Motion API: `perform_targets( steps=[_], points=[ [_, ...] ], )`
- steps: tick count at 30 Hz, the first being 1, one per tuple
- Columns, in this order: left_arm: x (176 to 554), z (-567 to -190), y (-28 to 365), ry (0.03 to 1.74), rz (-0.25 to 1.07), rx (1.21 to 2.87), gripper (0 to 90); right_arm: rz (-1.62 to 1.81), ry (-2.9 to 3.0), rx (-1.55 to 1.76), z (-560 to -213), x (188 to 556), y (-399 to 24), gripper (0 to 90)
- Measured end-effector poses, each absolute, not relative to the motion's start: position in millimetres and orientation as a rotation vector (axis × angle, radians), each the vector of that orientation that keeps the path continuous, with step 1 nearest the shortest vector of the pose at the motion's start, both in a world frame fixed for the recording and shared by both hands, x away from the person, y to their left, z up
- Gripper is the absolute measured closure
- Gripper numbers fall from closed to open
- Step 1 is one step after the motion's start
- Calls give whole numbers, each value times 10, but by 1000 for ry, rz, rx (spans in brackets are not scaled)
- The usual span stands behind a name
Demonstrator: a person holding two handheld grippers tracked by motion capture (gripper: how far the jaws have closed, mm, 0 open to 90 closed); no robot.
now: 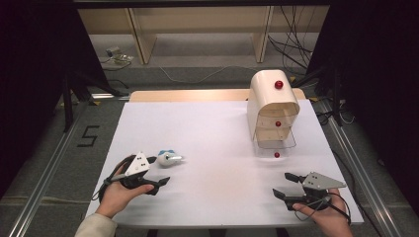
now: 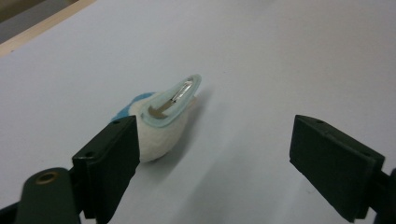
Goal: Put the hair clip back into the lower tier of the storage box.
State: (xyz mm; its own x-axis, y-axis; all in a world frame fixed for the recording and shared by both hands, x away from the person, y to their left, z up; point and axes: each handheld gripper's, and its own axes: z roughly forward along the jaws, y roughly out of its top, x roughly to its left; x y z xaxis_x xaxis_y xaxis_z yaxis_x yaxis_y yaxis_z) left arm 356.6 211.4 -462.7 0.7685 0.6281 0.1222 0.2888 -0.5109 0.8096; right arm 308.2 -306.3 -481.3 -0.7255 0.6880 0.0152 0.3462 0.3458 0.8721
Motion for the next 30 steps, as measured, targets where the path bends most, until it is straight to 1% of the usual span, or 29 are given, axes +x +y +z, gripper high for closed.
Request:
perform_targets(
  steps=[10,15,30],
  points=[
    [3635,-4632,2133,689,529,2130,158,1334,2267,906,-4805,3079,-3035,264],
    [3751,-4655,2117,720,531,2140,159,1337,2266,903,-4810,3084,-3031,264],
    [4055,-4706,2076,709,534,2212,160,1338,2277,906,-4816,3090,-3017,266]
  ],
)
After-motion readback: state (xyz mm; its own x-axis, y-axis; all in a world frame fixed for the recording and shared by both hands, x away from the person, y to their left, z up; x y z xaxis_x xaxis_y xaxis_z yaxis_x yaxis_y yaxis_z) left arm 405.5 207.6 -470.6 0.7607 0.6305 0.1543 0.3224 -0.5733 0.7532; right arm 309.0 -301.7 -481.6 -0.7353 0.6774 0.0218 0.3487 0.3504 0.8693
